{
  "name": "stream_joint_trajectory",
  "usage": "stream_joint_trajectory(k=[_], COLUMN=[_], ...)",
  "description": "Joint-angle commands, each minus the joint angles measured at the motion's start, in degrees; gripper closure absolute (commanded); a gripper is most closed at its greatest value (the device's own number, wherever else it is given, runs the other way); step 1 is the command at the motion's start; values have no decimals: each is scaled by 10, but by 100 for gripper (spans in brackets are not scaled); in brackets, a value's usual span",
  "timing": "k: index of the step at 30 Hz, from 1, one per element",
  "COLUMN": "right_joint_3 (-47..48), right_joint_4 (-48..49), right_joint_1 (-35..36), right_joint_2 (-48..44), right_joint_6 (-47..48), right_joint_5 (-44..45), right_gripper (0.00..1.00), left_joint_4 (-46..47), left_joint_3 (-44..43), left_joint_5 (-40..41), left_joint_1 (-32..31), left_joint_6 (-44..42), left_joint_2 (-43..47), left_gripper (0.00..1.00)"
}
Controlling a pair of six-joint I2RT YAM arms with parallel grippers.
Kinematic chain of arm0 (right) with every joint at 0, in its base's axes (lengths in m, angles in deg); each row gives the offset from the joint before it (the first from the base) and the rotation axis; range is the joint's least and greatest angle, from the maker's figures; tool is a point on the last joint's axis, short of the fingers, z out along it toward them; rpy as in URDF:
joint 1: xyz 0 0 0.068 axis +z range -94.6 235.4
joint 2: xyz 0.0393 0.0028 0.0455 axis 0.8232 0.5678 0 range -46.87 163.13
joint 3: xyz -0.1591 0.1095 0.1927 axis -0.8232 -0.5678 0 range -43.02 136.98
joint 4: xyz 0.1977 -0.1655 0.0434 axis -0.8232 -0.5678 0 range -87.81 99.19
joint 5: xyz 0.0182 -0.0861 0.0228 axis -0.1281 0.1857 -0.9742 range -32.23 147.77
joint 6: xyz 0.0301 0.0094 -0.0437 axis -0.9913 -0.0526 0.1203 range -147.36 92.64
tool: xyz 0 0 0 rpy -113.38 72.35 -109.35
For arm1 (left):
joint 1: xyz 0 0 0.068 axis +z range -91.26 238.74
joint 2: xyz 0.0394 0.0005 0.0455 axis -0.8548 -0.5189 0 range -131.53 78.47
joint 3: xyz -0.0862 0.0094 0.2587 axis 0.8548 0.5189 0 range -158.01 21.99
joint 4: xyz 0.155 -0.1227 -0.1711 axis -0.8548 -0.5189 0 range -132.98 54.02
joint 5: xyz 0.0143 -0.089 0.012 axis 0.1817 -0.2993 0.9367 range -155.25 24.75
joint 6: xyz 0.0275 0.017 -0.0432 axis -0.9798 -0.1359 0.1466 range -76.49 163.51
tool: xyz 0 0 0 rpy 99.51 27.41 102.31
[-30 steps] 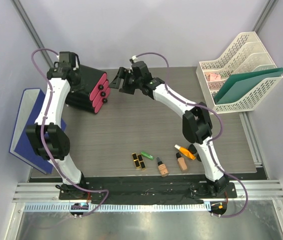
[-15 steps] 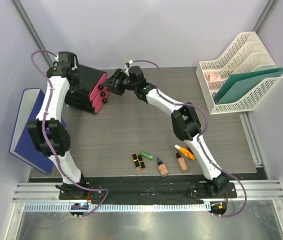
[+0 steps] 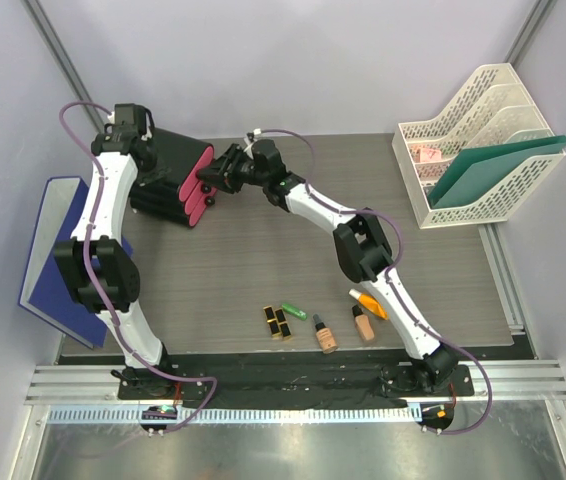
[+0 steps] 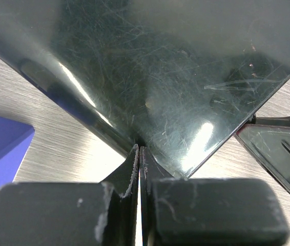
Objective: Organize the makeup
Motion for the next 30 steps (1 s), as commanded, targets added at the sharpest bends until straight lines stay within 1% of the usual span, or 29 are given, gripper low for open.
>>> stream_joint_trajectory(k=[1,7,10,11,12,13,14,16,19,30], right_joint_3=[29,34,40,42,42,42,41,37,6,-138], right_joint_4=[36,44,45,45,45,45,45,35,27,12], right_joint_1=[4,4,4,3,3,3,2,3,1,-14], right_joint_2=[7,18,23,25,25,24,23,13,-16,-126], right_joint_6=[-22,-31,-36,-35,-36,-35,-30,-20,2,77], right_joint_5=[7,22,22,22,20,18,16,12,12,4], right_gripper=[53,57,69,81,89,96,99,99,99,99], left_joint_4=[-8,-8,-11,-12,-13,-13,-13,-14,-14,-9], left_joint_3=[-15,-15,-15,-15,-16,-14,-13,-12,-11,-1], left_joint_5=[-4,-7,-7,-6,-5,-3,-4,-4,-5,-10], left_joint_1=[4,5,4,5,5,6,7,8,10,16], left_joint_6=[-8,-12,-16,-16,-17,-18,-17,-14,-13,-7], left_joint_2=[-12,-12,-13,-13,-13,-14,-14,-14,-15,-15], left_gripper=[100,100,100,100,100,100,100,100,100,100])
